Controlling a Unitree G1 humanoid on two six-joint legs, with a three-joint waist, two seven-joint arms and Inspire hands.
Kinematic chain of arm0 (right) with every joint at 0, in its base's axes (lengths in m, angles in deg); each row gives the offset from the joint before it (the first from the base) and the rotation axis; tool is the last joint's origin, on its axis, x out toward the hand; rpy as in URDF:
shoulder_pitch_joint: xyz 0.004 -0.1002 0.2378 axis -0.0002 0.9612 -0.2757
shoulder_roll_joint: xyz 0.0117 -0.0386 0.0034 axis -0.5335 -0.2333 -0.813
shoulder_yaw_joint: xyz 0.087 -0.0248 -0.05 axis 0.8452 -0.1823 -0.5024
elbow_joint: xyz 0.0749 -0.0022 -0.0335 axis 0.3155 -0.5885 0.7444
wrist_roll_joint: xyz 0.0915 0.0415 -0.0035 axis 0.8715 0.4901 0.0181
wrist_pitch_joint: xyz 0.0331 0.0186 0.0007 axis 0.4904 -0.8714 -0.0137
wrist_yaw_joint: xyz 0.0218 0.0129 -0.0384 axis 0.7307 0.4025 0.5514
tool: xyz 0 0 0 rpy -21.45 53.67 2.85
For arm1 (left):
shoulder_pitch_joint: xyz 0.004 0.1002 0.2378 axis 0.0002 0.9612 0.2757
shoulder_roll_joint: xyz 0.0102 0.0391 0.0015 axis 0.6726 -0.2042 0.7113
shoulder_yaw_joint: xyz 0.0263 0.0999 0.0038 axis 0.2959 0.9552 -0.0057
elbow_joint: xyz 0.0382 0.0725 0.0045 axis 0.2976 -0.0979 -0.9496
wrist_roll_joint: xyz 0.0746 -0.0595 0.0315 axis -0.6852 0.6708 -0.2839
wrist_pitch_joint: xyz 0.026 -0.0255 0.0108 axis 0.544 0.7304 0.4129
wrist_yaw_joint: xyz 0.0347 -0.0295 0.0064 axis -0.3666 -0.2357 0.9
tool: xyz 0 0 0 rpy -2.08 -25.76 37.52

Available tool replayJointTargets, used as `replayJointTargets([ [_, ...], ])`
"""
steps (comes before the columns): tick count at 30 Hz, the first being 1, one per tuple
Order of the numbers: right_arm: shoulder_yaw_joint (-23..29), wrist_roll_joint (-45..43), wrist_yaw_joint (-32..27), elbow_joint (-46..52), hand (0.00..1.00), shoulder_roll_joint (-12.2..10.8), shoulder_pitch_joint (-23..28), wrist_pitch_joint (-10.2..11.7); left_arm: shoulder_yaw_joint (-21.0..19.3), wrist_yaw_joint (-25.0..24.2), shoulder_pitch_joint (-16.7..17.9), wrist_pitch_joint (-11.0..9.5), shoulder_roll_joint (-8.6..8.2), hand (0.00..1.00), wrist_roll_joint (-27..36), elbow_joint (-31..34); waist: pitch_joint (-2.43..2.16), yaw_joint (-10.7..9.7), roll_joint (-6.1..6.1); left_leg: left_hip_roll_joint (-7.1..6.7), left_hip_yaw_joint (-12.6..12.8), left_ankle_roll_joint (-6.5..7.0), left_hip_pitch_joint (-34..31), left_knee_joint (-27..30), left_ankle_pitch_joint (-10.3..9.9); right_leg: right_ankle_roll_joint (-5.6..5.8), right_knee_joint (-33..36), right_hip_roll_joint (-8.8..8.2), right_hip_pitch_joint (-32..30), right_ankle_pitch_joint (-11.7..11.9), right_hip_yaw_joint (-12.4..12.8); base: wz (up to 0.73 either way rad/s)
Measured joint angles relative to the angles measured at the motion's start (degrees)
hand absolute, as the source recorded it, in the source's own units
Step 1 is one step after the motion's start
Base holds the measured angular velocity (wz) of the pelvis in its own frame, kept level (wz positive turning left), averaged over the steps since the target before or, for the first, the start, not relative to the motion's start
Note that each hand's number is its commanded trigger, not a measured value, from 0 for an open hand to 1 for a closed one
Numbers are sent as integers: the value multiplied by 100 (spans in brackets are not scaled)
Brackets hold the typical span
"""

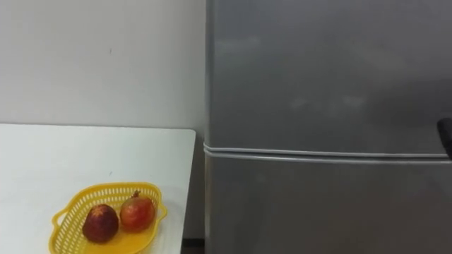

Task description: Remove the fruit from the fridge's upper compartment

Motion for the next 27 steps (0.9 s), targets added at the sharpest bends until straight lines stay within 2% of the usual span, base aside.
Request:
replayJointTargets([
  [5,337,-272,-423,-208,0,13,245,-11,-28,186,5,50,29,0,2,267,-4,-128,8,6,45,0,-10,-16,0,2,-41,3,-12,3,20,-3],
  [10,612,-730,-895,-914,0,12,607,-244,-44,234,-15,162,37,0,5,373,-35,-203,45,9,163,0,-5,-29,0,2,-27,25,-24,3,128,-13],
  [16,642,-893,-1422,-1825,0,-14,1158,-321,-38,328,-10,279,47,0,15,437,-44,-274,53,9,188,0,-9,-49,-1,4,-29,9,-20,2,168,-4],
  [19,617,-892,-1579,-2520,0,-139,1180,-334,-37,332,-11,286,47,0,-2,480,-55,-254,74,19,204,0,40,-56,-1,5,-35,50,3,2,221,-4],
  [20,556,-895,-1587,-2859,0,-235,1215,-338,-34,329,-5,349,46,0,-17,482,-38,-232,73,27,222,0,89,-76,-2,5,-52,51,16,2,223,-4],
  [22,375,-893,-1527,-3434,0,-366,1308,-366,-31,321,-5,402,44,0,-12,488,-68,-218,85,34,230,0,87,-67,-2,3,-105,31,33,4,222,2],
  [25,146,-871,-1286,-4296,0,-533,1464,-494,20,319,1,405,21,0,-5,486,-86,-161,167,27,225,0,100,-67,-2,8,-92,30,23,8,218,2],
  [27,81,-861,-1225,-4661,0,-636,1517,-553,5,325,29,406,22,0,-7,473,-81,-131,237,20,206,0,89,-68,-2,10,-90,21,27,7,216,4],
])
